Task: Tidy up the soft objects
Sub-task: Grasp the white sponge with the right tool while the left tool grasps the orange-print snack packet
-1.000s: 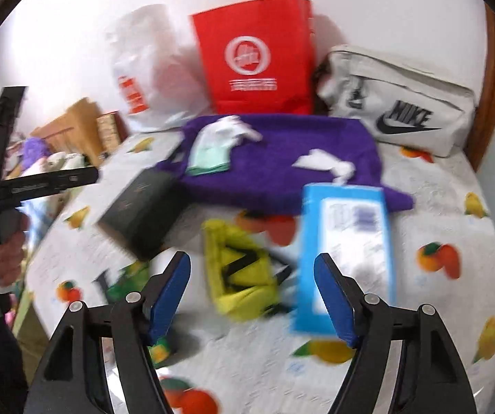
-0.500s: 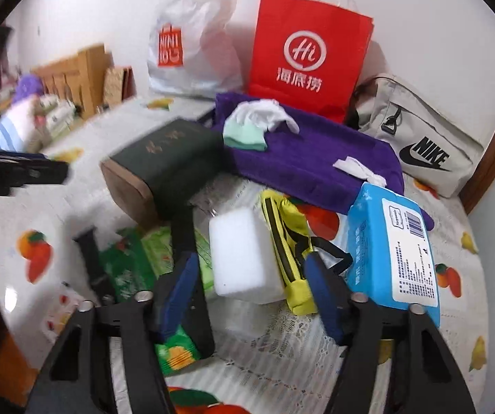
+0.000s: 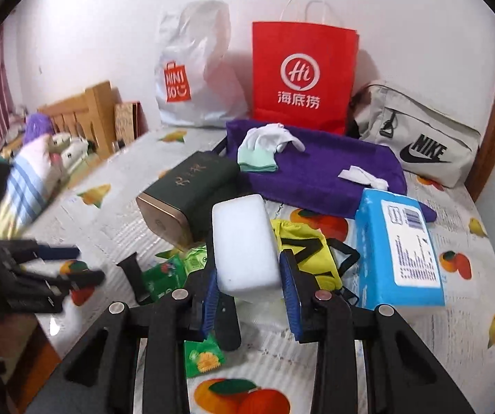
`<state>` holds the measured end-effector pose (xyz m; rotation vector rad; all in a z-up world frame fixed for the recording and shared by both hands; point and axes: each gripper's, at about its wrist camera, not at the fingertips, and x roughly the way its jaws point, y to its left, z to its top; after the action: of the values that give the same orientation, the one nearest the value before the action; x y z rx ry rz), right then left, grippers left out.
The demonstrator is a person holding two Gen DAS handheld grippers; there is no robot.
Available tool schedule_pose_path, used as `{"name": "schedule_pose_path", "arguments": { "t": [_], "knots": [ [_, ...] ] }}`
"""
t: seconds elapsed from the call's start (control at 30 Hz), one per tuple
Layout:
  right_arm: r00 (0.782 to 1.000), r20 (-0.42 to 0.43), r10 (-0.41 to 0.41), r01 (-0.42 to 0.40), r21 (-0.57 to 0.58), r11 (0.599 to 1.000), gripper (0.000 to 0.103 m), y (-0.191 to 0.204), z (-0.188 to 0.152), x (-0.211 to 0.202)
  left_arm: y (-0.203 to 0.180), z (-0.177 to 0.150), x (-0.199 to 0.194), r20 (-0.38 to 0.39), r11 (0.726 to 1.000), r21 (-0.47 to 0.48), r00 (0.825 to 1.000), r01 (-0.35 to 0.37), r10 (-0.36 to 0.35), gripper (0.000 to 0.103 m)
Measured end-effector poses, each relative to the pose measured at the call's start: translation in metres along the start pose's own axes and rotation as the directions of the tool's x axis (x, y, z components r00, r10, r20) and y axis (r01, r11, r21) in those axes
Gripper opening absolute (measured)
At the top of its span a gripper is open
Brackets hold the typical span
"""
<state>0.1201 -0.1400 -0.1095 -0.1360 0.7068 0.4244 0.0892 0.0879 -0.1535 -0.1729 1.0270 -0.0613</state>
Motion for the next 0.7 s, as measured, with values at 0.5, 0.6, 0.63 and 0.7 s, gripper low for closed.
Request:
{"name": "schedule_pose_path", "arguments": {
  "t": [0.5,0.6,0.63,0.7],
  "knots": [
    [0.989,-0.084,-0.122,0.133,0.138,0.981,0.033,-0.068,-0.077,-0.053,-0.054,-0.039,0.02,-0.027,0.991,0.114,0.997,-0.069,0.073,0.089],
    [0.985,-0.132,-0.109,0.133,0.194,0.972,0.033,-0.084,-0.095,-0.042,-0.064,-0.042,0.023,0.004,0.98,0.15,0.992,-0.128,0.129,0.09],
    [0.985,-0.132,-0.113,0.138,0.202,0.97,0.032,-0.086,-0.098,-0.04,-0.065,-0.042,0.024,0.012,0.981,0.144,0.991,-0.132,0.132,0.091],
    [0.985,-0.119,-0.127,0.149,0.206,0.967,0.032,-0.089,-0.101,-0.037,-0.065,-0.042,0.024,0.026,0.982,0.131,0.99,-0.138,0.135,0.091]
  ]
}}
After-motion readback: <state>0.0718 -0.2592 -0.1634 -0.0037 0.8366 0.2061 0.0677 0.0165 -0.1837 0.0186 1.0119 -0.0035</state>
